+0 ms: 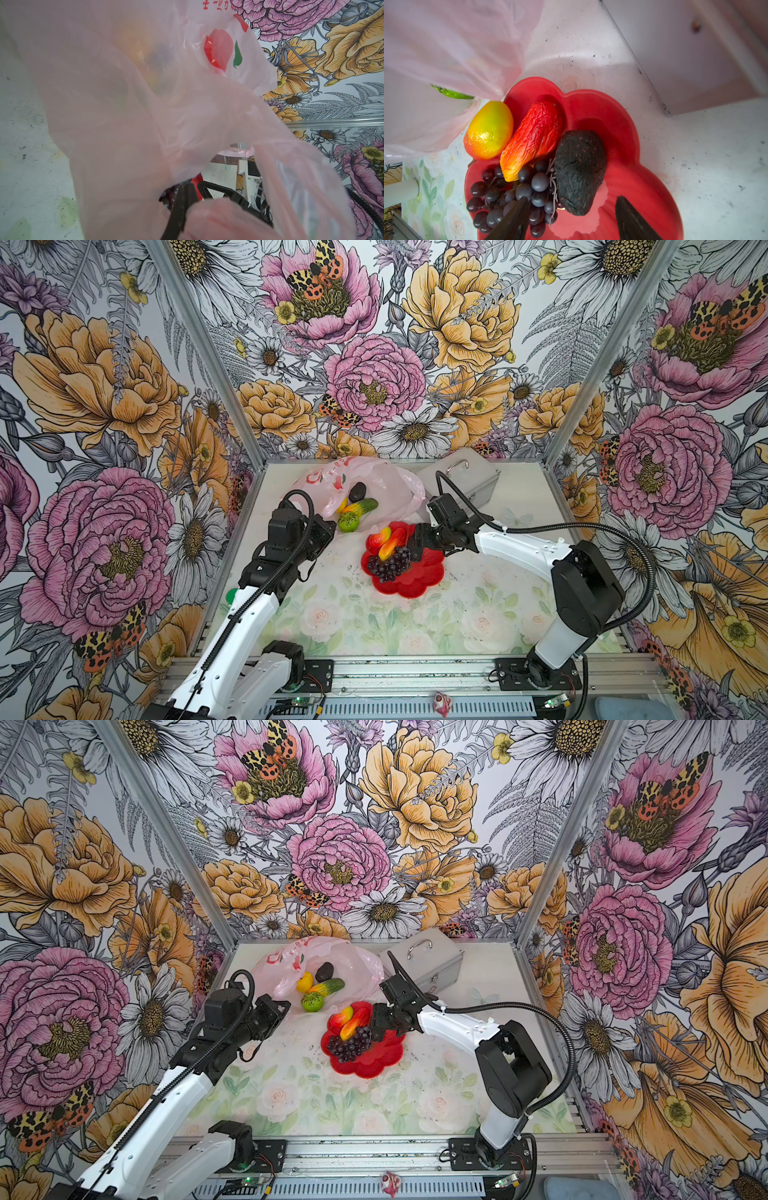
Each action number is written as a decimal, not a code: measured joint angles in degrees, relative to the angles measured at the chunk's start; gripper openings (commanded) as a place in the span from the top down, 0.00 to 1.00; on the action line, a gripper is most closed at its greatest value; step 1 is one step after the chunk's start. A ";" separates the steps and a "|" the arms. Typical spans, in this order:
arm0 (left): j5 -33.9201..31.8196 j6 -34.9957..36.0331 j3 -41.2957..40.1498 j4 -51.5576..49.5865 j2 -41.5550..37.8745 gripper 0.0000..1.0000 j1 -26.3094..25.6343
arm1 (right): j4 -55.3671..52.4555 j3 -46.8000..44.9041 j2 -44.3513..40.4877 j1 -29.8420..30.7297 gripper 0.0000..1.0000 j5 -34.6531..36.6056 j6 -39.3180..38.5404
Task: Place the fruits into the plastic bag
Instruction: Pick up the fruit from the plate.
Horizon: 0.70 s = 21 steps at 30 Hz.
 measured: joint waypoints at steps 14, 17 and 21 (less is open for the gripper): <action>0.17 0.00 0.00 0.00 0.00 1.00 0.42 | -1.27 4.22 6.23 0.11 0.39 1.60 1.29; 0.26 0.00 -0.07 0.00 -0.13 1.00 0.59 | -1.46 4.35 7.32 0.15 0.38 1.86 1.11; 0.66 0.02 -0.44 0.02 -0.59 1.00 1.18 | -1.55 5.05 8.72 0.63 0.38 2.01 1.14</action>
